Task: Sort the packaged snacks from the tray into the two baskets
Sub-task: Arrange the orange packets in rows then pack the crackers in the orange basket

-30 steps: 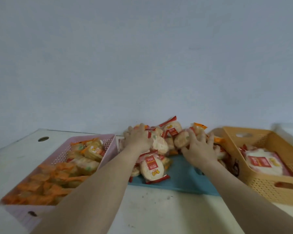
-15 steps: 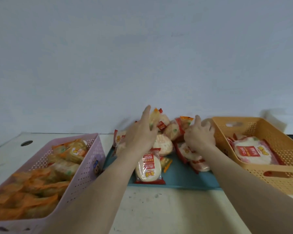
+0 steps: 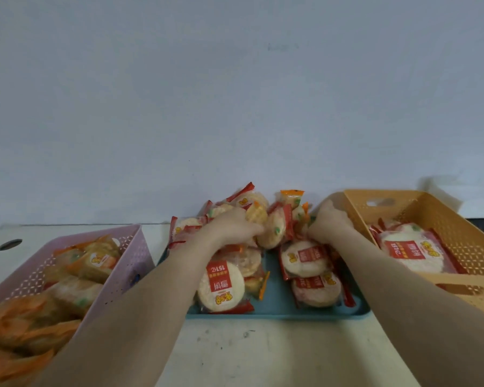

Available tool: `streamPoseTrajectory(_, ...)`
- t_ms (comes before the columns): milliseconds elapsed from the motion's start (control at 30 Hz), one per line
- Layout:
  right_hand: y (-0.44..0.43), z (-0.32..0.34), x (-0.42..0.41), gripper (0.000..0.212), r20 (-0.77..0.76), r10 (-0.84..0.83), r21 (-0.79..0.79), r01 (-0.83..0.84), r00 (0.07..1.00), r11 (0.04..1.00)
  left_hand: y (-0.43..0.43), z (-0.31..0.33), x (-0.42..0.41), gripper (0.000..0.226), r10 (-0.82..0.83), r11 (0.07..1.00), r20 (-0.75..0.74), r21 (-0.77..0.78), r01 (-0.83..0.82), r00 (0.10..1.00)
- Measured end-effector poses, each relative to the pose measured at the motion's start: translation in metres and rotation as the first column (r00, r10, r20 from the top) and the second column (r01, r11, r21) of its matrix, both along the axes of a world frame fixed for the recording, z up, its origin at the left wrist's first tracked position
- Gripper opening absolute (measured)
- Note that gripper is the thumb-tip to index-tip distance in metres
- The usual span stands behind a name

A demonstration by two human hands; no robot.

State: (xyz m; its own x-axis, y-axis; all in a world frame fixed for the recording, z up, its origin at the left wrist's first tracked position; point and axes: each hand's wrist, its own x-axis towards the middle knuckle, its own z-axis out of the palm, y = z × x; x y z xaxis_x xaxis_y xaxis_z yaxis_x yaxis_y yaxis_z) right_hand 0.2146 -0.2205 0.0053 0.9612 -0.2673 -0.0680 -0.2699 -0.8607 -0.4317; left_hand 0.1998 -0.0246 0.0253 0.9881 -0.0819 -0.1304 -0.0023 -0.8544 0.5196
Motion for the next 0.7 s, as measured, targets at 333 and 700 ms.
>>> streamPoseTrajectory(333, 0.006, 0.027, 0.014, 0.050, 0.455, -0.123, 0.240, 0.012, 0.882, 0.971, -0.014, -0.007, 0.014, 0.058, 0.008, 0.973, 0.051, 0.231, -0.020, 0.999)
streamPoseTrajectory(700, 0.009, -0.006, 0.029, 0.032, 0.193, 0.148, 0.181, -0.184, 0.970, 0.966, 0.000, -0.010, 0.018, 0.070, 0.153, 0.965, 0.018, -0.216, -0.146, 0.988)
